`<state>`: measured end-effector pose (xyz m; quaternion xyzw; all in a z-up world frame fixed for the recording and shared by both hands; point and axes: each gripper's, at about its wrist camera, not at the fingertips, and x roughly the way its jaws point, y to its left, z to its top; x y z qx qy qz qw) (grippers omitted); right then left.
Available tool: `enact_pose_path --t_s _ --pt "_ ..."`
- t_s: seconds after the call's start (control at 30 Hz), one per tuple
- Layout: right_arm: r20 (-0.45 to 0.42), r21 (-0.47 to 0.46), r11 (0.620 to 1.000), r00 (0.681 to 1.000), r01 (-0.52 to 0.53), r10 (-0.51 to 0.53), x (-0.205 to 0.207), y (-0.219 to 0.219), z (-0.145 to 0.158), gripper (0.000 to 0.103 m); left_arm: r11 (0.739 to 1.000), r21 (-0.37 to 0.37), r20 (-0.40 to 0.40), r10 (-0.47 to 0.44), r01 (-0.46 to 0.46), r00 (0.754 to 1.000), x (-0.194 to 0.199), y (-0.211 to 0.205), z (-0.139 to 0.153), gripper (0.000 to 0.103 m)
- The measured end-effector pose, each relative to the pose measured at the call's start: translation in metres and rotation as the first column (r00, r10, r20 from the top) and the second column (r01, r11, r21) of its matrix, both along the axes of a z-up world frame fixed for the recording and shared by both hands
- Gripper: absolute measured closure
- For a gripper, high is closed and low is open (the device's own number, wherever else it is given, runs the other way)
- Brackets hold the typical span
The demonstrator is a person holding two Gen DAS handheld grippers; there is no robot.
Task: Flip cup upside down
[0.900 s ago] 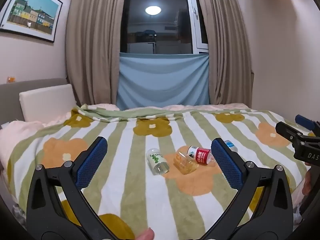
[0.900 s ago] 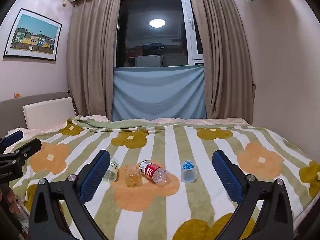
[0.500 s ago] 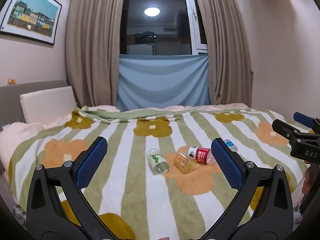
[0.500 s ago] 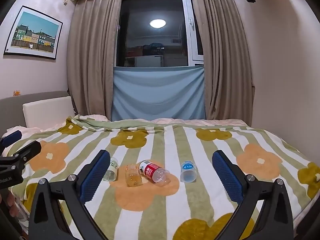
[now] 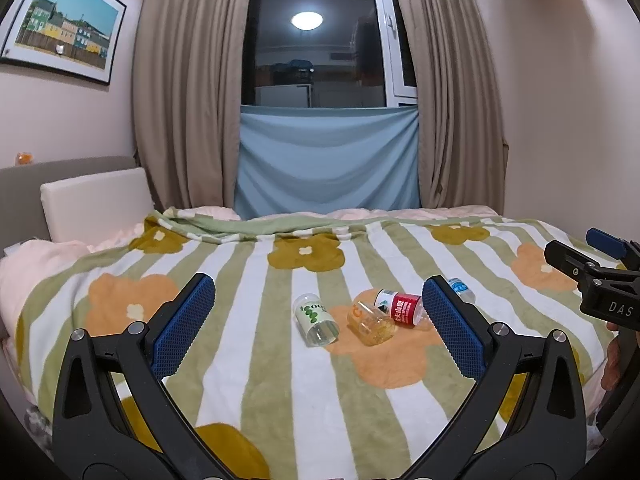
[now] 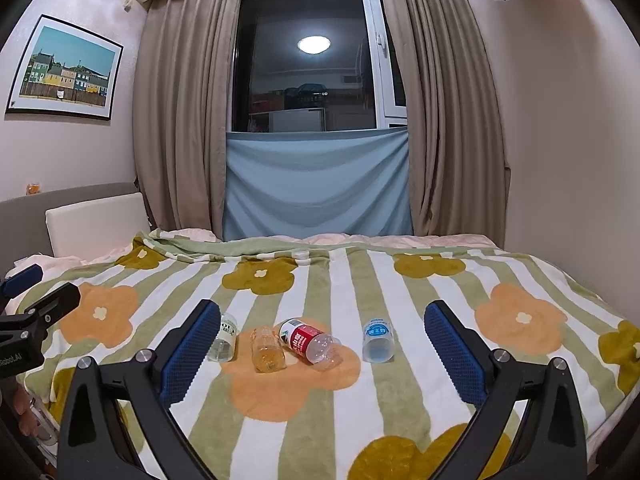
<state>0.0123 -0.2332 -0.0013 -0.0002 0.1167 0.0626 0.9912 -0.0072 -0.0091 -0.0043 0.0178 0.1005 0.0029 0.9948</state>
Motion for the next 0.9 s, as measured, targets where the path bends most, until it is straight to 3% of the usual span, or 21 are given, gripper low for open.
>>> enact_pose_path --t_s 0.9 --pt "-0.002 0.008 1.0 1.0 -0.007 0.007 -0.003 0.0025 -0.0051 0.001 1.0 -0.024 -0.003 0.003 -0.003 1.0 0.0015 0.002 0.0002 0.0"
